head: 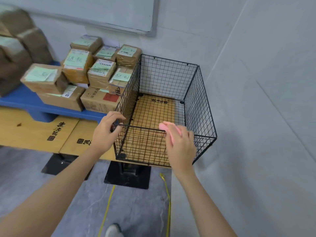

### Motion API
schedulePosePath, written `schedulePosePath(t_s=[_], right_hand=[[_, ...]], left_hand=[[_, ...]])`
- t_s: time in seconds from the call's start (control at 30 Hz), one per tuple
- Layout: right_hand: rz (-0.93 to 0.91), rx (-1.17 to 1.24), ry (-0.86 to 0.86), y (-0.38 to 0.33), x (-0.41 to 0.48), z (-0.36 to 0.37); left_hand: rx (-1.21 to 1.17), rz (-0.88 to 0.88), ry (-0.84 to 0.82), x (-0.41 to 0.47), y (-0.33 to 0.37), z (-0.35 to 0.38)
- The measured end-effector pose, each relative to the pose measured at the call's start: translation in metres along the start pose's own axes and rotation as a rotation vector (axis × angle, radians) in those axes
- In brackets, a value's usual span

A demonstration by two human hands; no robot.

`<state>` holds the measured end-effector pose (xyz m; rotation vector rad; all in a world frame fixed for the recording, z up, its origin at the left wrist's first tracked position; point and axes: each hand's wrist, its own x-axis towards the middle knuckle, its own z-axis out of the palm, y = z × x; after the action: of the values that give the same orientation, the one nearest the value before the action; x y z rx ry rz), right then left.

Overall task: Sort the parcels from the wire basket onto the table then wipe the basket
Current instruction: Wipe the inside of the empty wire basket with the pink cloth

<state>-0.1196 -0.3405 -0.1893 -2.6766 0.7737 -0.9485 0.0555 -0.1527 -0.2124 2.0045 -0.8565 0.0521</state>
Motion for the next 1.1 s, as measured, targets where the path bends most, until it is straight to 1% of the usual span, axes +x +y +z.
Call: schedulePosePath(t_s=[0.1,0.17,0.2,0.23,0.33,0.4,0.47,0.57,0.6,0.67,0.73,0.87,0.97,1.1], right_hand=[[0.07,0.017,0.074,0.045,-0.001,-0.021],[0.188,0.03,0.154,0.072,-0.001,-0.033],[0.235,0.022,0.166,0.08,0.0,-0.036],[0.238,0.015,0.165,0.083,0.0,-0.038],[0.142,0.017,0.142,0.072,0.007,-0.036],[0.059,-0.018,0.062,0.055,0.01,-0.028],[-0.038,-0.049,-0.072,0.028,0.013,-0.016],[-0.224,0.016,-0.214,-0.016,0.03,-0.008],[-0.263,0.053,-0.291,-0.028,0.04,-0.007],[-0.272,0.115,-0.501,-0.045,0.061,-0.01],[-0.264,0.163,-0.654,-0.057,0.077,-0.012],[-0.309,0.22,-0.797,-0.073,0.102,-0.005],[-0.343,0.257,-0.889,-0.078,0.115,0.003],[-0.474,0.318,-0.933,-0.094,0.123,0.016]], left_hand=[[-0.022,-0.003,0.014,0.0,0.002,0.002],[-0.043,-0.002,0.031,0.001,0.001,0.004],[-0.054,-0.003,0.037,0.001,0.0,0.005],[-0.063,-0.002,0.042,0.002,-0.001,0.005],[-0.082,0.015,0.055,0.002,-0.005,0.007],[-0.108,0.02,0.058,0.002,-0.005,0.008],[-0.132,0.019,0.054,0.002,-0.005,0.007],[-0.141,0.035,0.046,0.001,-0.003,0.005],[-0.146,0.036,0.039,0.0,-0.003,0.003],[-0.145,0.04,0.022,0.0,-0.002,0.001],[-0.129,0.048,0.009,0.0,-0.003,-0.001],[-0.165,0.051,0.027,-0.004,-0.004,-0.006],[-0.145,0.044,0.048,-0.007,-0.005,-0.011],[-0.12,0.011,0.048,-0.01,-0.011,-0.018]])
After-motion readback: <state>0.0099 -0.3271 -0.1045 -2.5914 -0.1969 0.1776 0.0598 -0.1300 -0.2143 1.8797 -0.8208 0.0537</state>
